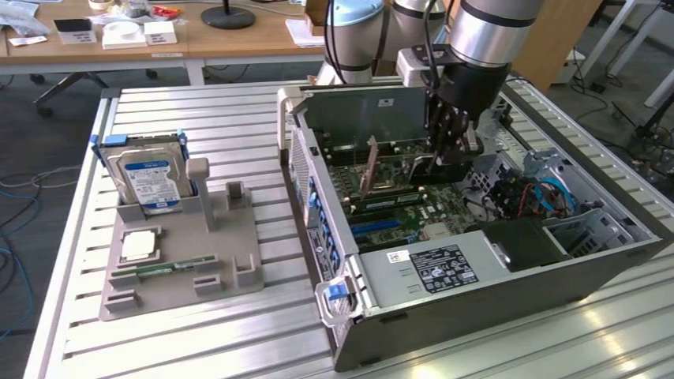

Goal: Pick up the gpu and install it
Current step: 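Insert the gpu into the slot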

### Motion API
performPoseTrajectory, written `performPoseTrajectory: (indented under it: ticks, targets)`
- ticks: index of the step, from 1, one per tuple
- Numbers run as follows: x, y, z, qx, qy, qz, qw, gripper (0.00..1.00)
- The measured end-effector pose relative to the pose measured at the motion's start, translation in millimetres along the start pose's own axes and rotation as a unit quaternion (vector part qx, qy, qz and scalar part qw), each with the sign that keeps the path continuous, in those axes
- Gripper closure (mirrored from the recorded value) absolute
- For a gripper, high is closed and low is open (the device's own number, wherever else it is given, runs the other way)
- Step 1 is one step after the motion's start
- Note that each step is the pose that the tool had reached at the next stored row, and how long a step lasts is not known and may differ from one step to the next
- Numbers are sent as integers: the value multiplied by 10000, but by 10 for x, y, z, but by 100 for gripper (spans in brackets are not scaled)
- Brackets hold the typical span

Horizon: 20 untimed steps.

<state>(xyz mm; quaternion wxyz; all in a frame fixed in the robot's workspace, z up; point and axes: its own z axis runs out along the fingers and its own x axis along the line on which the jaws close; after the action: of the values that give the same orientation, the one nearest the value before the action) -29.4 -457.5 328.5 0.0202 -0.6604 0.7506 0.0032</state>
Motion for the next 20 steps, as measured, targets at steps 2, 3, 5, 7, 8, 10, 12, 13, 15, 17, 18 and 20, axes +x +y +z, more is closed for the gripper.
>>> performPoseTrajectory:
  ticks: [2,3,5,7,8,10,12,13,15,17,18,20]
  targets:
    - [0,0,0,0,0,0,10000,73]
    - [0,0,0,0,0,0,10000,73]
    - [0,0,1,0,0,0,10000,73]
    - [0,-1,1,-13,1,0,10000,73]
    - [-1,-2,1,-27,3,1,10000,73]
    - [0,-3,2,-47,6,2,10000,73]
    - [1,-5,11,-50,4,-5,10000,73]
    - [1,-6,14,-51,5,-19,10000,73]
    - [3,-7,22,-54,5,-67,10000,73]
    - [3,-7,27,-59,5,-119,9999,73]
    - [3,-7,31,-64,5,-137,9999,73]
    - [6,-7,42,-73,5,-163,9998,73]
